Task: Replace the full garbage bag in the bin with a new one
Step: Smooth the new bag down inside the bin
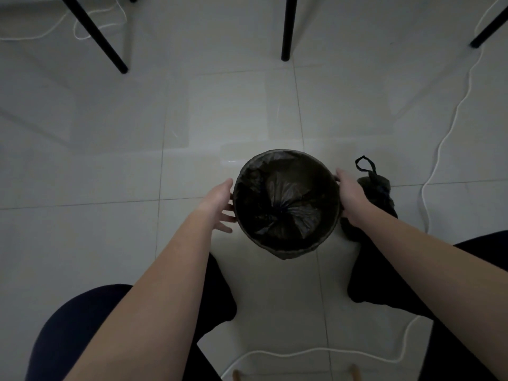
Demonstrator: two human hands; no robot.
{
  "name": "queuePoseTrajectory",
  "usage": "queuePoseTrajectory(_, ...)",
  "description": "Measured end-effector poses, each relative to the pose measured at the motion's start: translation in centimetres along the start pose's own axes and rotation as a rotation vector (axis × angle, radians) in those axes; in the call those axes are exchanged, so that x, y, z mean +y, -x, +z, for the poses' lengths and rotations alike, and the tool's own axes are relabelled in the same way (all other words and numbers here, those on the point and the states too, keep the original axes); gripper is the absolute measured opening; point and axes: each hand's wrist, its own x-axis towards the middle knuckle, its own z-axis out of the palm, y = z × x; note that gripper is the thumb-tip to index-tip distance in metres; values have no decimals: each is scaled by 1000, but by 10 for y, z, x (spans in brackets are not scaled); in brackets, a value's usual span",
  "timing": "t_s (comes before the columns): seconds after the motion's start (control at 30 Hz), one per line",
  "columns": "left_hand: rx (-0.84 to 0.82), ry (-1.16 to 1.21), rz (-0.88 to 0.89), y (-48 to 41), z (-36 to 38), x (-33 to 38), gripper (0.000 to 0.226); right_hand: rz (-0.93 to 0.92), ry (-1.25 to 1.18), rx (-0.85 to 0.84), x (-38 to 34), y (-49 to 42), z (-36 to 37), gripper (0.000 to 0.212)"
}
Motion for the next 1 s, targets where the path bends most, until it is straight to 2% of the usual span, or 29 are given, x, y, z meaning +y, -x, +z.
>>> queuePoseTrajectory(0.03,-43,3,-6,2,1,1,62,10,-20,-70,-3,2,2,47)
queuePoseTrajectory(0.13,-101,42,28,7,3,0,58,67,-114,-259,-4,3,3,61)
queuePoseTrajectory(0.23,-124,95,67,6,2,-4,60,90,-138,-351,0,0,1,70)
queuePoseTrajectory(0.6,-203,227,16,-9,-1,-10,85,86,-139,-392,6,-9,3,76)
queuePoseTrajectory(0.9,-215,351,-31,-25,0,-16,94,129,-162,-345,9,-21,5,79)
queuePoseTrajectory(1.0,-186,297,-62,-24,2,-17,94,169,-171,-332,8,-20,3,85)
